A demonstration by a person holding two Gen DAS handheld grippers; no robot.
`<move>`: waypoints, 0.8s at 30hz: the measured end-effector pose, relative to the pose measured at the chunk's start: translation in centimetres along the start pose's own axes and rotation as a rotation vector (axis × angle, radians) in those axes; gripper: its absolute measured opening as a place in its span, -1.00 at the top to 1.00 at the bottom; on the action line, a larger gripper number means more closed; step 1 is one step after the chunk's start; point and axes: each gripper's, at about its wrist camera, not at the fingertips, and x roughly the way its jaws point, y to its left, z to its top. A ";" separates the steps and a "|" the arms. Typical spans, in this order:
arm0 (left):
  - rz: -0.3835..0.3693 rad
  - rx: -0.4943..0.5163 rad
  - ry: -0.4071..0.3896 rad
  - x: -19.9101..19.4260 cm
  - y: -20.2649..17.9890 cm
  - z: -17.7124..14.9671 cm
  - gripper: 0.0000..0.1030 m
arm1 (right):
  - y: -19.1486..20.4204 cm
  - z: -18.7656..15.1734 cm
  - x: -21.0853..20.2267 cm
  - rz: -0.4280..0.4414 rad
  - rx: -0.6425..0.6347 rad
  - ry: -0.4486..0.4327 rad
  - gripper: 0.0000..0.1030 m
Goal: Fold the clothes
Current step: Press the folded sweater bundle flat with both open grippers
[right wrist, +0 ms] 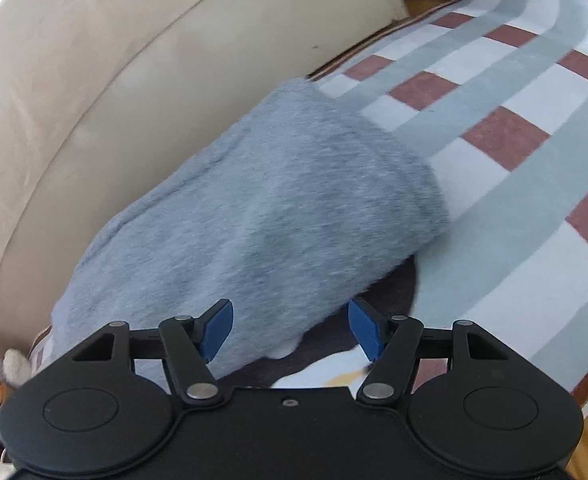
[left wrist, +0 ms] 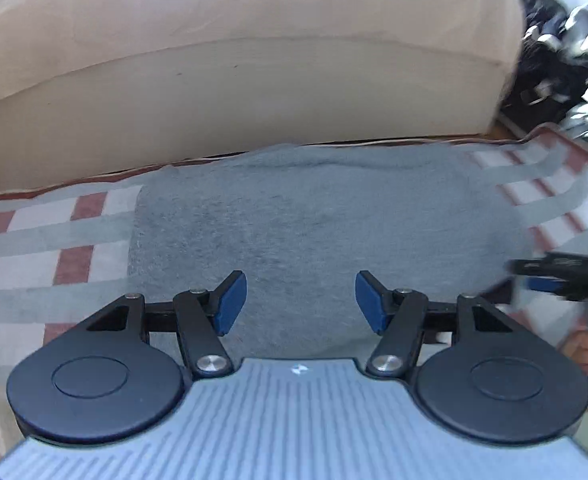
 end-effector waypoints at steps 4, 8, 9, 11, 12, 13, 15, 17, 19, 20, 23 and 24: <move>-0.015 0.051 -0.006 4.7 -1.0 0.1 -0.18 | -2.1 1.1 1.3 -0.049 -0.015 0.023 -0.34; -0.154 0.100 0.030 8.6 -4.1 1.3 -0.16 | -6.1 2.0 1.7 0.042 0.171 -0.005 -0.34; -0.183 0.153 0.011 9.1 -5.5 1.5 -0.15 | -7.0 1.9 1.9 0.070 0.228 -0.011 -0.35; -0.254 0.270 -0.050 10.1 -8.0 1.4 -0.12 | -8.9 1.9 2.2 0.124 0.340 -0.023 -0.35; -0.296 0.325 -0.071 10.7 -9.1 1.3 -0.12 | -9.4 2.0 2.2 0.114 0.380 -0.048 -0.35; -0.326 0.369 -0.081 11.5 -10.0 1.3 -0.12 | -9.9 2.2 2.2 0.104 0.421 -0.072 -0.36; -0.311 0.375 -0.032 13.7 -10.8 2.1 -0.12 | -10.5 2.8 3.4 0.129 0.459 -0.065 -0.52; -0.262 0.343 0.021 15.5 -10.9 2.6 -0.12 | -10.4 3.2 4.3 0.145 0.450 -0.066 -0.57; -0.188 0.302 0.116 17.5 -9.9 2.4 -0.19 | -8.7 2.8 4.8 0.150 0.362 -0.057 -0.59; -0.206 0.263 0.156 18.5 -9.1 2.0 -0.20 | -7.8 2.5 5.1 0.158 0.315 -0.046 -0.60; -0.264 0.219 0.152 18.8 -7.6 1.3 -0.20 | -5.8 2.3 6.7 0.189 0.280 -0.060 -0.81; -0.279 0.210 0.145 18.6 -7.3 1.2 -0.20 | -5.4 2.9 7.3 0.185 0.284 -0.074 -0.82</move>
